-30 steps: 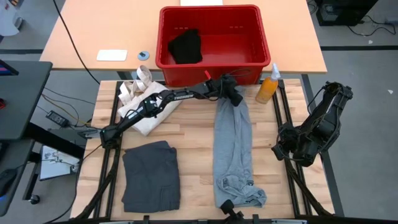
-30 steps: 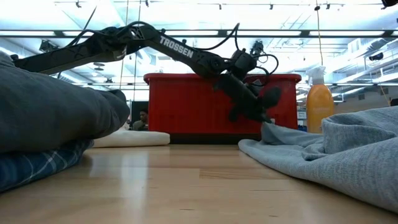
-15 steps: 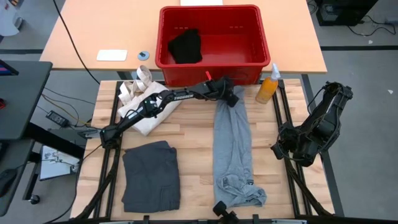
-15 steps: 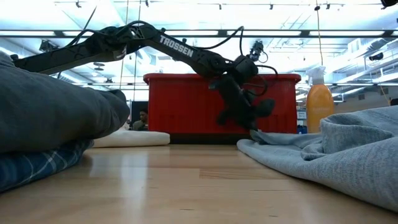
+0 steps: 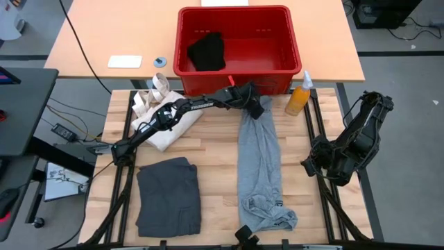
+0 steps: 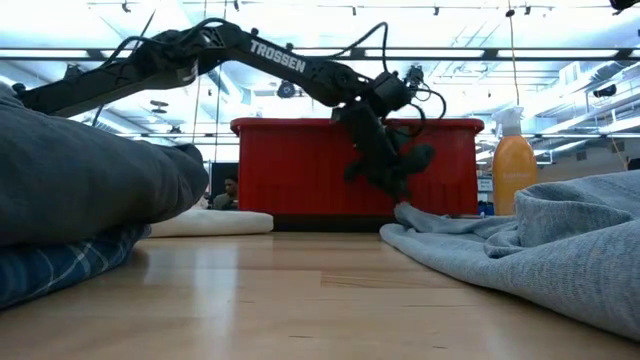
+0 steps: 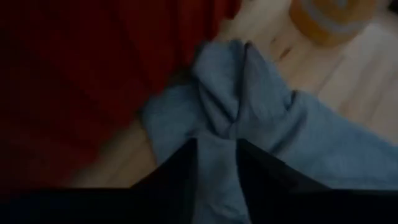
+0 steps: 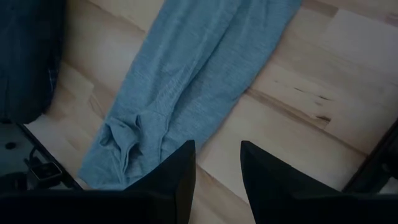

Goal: Fold Laundry from Bin
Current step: Fold the light gray t-shirt

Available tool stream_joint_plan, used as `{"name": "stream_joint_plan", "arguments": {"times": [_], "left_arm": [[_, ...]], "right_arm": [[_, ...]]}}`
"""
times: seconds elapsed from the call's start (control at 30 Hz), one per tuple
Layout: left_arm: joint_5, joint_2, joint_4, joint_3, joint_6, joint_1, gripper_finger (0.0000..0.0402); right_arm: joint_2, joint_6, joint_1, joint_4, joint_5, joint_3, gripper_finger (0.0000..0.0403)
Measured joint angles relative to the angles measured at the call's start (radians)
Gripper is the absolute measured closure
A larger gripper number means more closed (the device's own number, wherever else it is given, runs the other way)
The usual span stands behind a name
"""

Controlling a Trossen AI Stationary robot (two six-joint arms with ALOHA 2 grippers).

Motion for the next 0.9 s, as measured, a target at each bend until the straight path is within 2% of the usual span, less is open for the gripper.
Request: {"name": "stream_joint_plan", "arguments": {"times": [0.2, 0.33, 0.57, 0.67, 0.77, 0.9], "left_arm": [[0.001, -0.029, -0.047, 0.0, 0.017, 0.007, 0.02], [0.0, -0.08, -0.116, 0.0, 0.058, -0.003, 0.0175], [0.006, -0.176, -0.176, 0.0, 0.123, -0.039, 0.0189], [0.126, -0.209, -0.18, 0.001, 0.177, -0.054, 0.0202], [0.276, -0.212, -0.222, 0.0, 0.14, -0.091, 0.0215], [0.299, -0.211, -0.264, -0.049, 0.099, -0.197, 0.0234]], "right_arm": [[-0.002, -0.016, 0.0, -0.012, -0.011, 0.0, 0.0268], [-0.023, -0.046, 0.0, -0.012, -0.054, 0.0, 0.0268], [-0.061, -0.129, 0.0, -0.017, -0.085, 0.0, 0.0268], [-0.06, -0.152, 0.0, -0.012, -0.07, 0.0, 0.0268], [-0.055, -0.204, 0.0, -0.013, -0.027, 0.0, 0.0268], [-0.062, -0.311, 0.0, -0.017, -0.03, 0.0, 0.0268]]}}
